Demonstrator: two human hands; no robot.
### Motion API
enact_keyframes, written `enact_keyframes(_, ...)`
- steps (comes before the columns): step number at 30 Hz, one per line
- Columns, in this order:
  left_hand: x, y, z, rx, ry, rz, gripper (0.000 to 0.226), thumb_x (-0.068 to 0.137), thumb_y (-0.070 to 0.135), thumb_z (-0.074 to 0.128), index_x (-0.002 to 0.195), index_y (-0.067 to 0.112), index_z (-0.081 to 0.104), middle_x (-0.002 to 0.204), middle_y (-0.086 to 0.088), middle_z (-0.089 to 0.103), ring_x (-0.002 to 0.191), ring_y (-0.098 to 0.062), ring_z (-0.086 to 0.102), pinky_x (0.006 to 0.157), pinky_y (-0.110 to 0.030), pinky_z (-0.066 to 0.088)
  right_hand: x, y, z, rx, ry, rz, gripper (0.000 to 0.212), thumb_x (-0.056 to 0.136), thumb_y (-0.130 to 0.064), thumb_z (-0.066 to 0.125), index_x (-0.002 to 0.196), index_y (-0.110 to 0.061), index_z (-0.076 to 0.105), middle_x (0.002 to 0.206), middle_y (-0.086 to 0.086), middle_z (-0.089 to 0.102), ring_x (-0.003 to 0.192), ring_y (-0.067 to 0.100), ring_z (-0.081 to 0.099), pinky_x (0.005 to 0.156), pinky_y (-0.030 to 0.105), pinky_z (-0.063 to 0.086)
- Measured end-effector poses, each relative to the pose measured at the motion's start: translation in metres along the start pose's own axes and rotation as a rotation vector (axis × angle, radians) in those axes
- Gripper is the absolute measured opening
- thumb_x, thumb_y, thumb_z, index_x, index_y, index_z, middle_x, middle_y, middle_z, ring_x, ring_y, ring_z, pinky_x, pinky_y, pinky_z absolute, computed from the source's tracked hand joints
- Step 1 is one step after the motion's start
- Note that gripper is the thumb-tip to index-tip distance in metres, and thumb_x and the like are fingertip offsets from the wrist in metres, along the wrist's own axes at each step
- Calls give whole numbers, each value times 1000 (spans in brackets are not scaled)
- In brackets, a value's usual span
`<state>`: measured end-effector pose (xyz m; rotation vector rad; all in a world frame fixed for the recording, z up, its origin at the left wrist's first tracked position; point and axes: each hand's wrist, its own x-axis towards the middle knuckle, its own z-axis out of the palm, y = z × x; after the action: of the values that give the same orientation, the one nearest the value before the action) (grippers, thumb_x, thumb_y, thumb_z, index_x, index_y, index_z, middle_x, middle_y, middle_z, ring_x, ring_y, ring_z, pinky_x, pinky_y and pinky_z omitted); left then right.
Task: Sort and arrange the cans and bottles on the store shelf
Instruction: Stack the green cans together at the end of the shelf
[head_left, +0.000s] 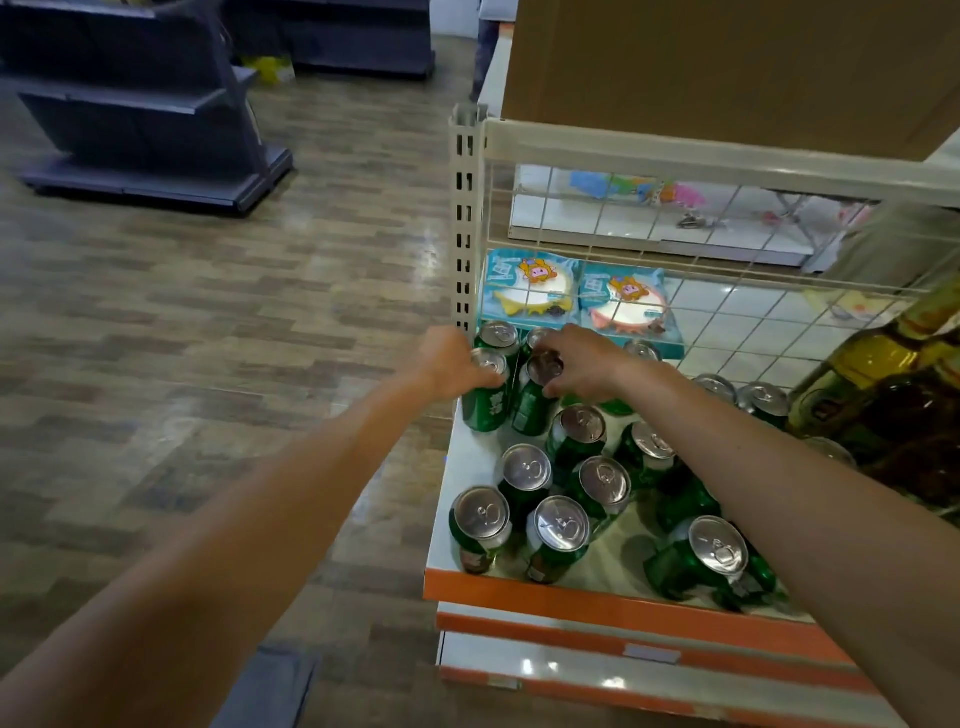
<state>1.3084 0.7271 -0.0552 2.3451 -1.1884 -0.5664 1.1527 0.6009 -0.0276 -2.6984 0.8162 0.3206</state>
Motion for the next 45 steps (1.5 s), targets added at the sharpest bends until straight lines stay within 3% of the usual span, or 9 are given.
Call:
enact_keyframes(2, 4, 4, 5, -19, -10, 0, 42, 71, 42, 85, 80, 5, 67, 70, -2, 62, 61, -14, 56, 44, -20, 40, 1, 2, 3, -14, -14, 23, 61, 82, -26, 78, 135, -9, 52, 129, 14, 56, 113, 30, 56, 94, 40, 48)
enact_keyframes(5, 8, 6, 14, 13, -64, 13, 42, 70, 38, 87, 87, 4, 68, 85, -10, 70, 76, -23, 66, 63, -37, 55, 0, 3, 9, -19, -15, 43, 58, 82, -25, 78, 132, -8, 55, 126, 13, 58, 110, 29, 58, 90, 37, 50)
enact_keyframes(9, 12, 7, 15, 60, -107, 50, 41, 73, 37, 85, 93, 5, 68, 91, -10, 68, 84, -25, 66, 69, -38, 55, 1, 1, 9, -54, -37, 59, 66, 81, -26, 76, 140, -13, 48, 129, 11, 56, 112, 29, 58, 89, 37, 51)
enact_keyframes(13, 15, 7, 6, 114, -175, 106, 43, 73, 36, 85, 102, 9, 68, 97, -5, 67, 88, -21, 62, 74, -33, 52, 0, 0, 9, -98, -4, 104, 44, 82, -39, 73, 114, -11, 62, 107, 9, 64, 94, 26, 61, 76, 35, 52)
enact_keyframes(16, 18, 7, 7, 155, -191, 147, 45, 74, 35, 85, 107, 10, 67, 99, -5, 67, 92, -23, 63, 81, -37, 54, 0, 1, 13, -109, 65, 159, 44, 80, -53, 70, 94, -12, 60, 89, 5, 62, 86, 26, 61, 67, 33, 47)
enact_keyframes(19, 19, 9, 10, 185, -189, 157, 44, 74, 36, 84, 106, 11, 68, 98, -5, 68, 91, -24, 64, 81, -38, 55, -1, 1, 13, -108, 61, 152, 56, 80, -57, 70, 111, -12, 58, 96, 7, 63, 95, 29, 62, 73, 36, 49)
enact_keyframes(22, 18, 9, 9, 232, -180, 203, 54, 73, 37, 85, 115, 11, 66, 106, -7, 67, 97, -26, 63, 84, -38, 54, -2, 1, 10, -118, -21, 94, 67, 79, -41, 77, 135, -15, 50, 118, 10, 61, 107, 31, 59, 85, 40, 52)
enact_keyframes(29, 18, 8, 10, 236, -167, 227, 70, 75, 27, 85, 136, 14, 54, 126, -11, 54, 113, -29, 54, 89, -36, 47, -1, -1, 2, -69, -53, 69, 67, 79, -21, 78, 141, -20, 51, 131, 9, 58, 115, 29, 57, 91, 37, 51)
enact_keyframes(45, 19, 7, 15, 293, -165, 219, 69, 78, 19, 82, 140, 16, 51, 136, -12, 46, 123, -32, 48, 100, -39, 44, 10, -8, 9, -132, -46, 99, 57, 81, -11, 76, 134, -15, 56, 129, 11, 59, 114, 31, 59, 90, 36, 49)
